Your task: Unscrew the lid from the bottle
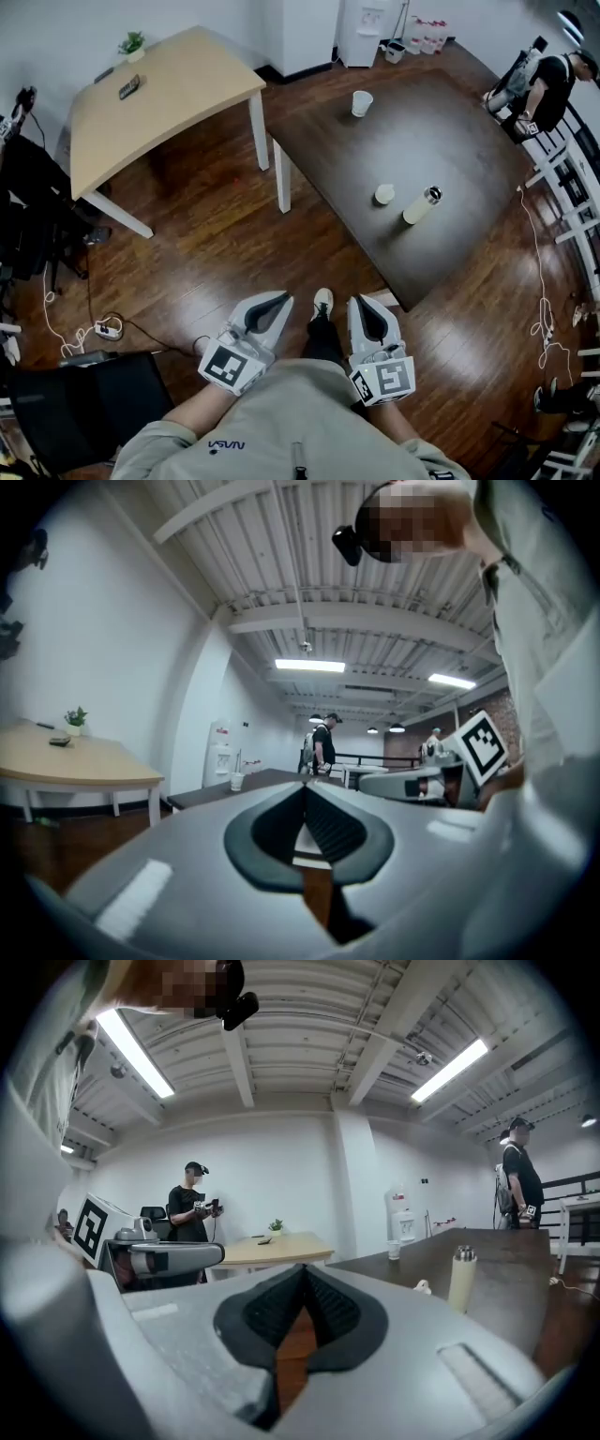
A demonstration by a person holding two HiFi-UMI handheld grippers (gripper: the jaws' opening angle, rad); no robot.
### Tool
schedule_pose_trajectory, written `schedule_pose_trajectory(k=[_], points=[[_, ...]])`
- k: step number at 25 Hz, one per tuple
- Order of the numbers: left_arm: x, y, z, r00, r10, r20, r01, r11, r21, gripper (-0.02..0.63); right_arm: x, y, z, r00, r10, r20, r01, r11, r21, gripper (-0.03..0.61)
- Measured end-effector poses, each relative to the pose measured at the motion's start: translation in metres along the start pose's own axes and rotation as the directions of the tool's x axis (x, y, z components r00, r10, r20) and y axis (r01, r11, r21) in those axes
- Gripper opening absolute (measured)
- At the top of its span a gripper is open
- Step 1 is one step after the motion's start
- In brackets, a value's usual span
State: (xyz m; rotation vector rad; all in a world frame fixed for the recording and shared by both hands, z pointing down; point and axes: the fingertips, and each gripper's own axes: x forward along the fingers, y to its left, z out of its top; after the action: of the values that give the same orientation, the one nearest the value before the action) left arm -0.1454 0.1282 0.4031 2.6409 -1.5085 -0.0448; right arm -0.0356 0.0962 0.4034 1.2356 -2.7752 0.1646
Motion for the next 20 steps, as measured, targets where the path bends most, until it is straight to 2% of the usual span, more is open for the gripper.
schedule_pose_trajectory(k=[4,7,9,14,20], points=[[-0.066,-0.019,-0.007,1.0,0.022,-0.001,-0.022,1.0,-0.015,0.003,-0.041,0.066,-0.011,0.999,0.031,-0.039,-0.032,0.999,-0.02,0.0],[-0.096,-0.041,0.019,0.998,0.03,0.057,-0.025,0.997,-0.078,0.002,-0.063,0.103,0.005,0.997,0.071,-0.026,-0.072,0.996,-0.046,0.0],[-0.112,-0.054,0.032,0.995,0.037,0.089,-0.029,0.996,-0.085,0.003,-0.075,0.118,0.016,0.995,0.095,-0.012,-0.095,0.993,-0.063,0.001],[-0.142,-0.08,0.034,0.991,0.083,0.109,-0.074,0.993,-0.09,0.002,-0.106,0.131,0.025,0.994,0.11,-0.003,-0.11,0.991,-0.072,0.0],[-0.142,-0.12,0.011,0.996,0.058,0.06,-0.055,0.997,-0.062,0.002,-0.149,0.122,0.015,0.995,0.1,-0.018,-0.101,0.992,-0.072,0.001]])
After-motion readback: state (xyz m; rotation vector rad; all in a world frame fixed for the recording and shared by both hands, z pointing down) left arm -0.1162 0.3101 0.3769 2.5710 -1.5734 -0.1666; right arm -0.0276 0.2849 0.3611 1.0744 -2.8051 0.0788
